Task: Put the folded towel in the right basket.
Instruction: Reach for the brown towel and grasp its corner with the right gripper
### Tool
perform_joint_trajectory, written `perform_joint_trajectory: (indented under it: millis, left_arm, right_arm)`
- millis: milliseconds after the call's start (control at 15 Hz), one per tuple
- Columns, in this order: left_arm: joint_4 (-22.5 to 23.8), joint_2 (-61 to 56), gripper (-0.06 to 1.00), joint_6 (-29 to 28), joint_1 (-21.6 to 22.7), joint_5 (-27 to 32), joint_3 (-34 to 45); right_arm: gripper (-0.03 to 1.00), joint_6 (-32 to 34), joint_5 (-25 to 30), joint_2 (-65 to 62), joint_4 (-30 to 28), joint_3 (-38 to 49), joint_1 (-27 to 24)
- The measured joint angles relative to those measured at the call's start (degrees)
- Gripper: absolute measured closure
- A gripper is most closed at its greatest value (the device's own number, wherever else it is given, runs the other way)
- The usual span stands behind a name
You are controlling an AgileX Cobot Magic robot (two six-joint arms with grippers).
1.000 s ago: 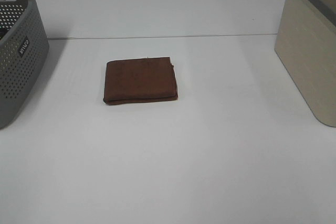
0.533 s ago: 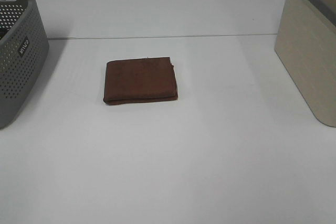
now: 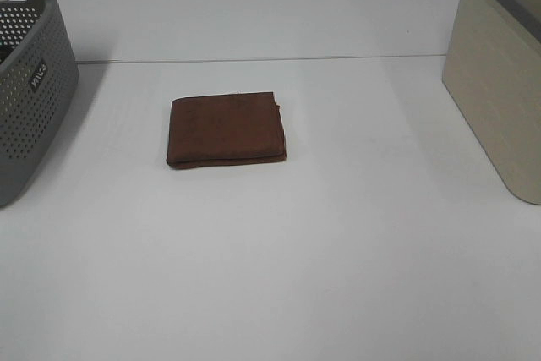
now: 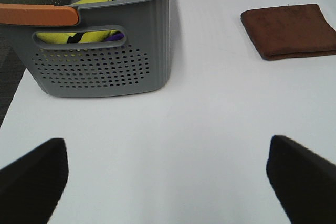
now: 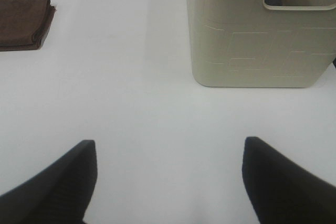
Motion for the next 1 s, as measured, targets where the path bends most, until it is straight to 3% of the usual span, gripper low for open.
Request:
perform_joint_trajectory:
  millis: [1000]
  left_arm:
    - [0.00, 0.00, -0.03, 0.00, 0.00, 0.00, 0.00]
  right_arm:
    - [0.24, 0.00, 0.00, 0.00, 0.00, 0.00, 0.00]
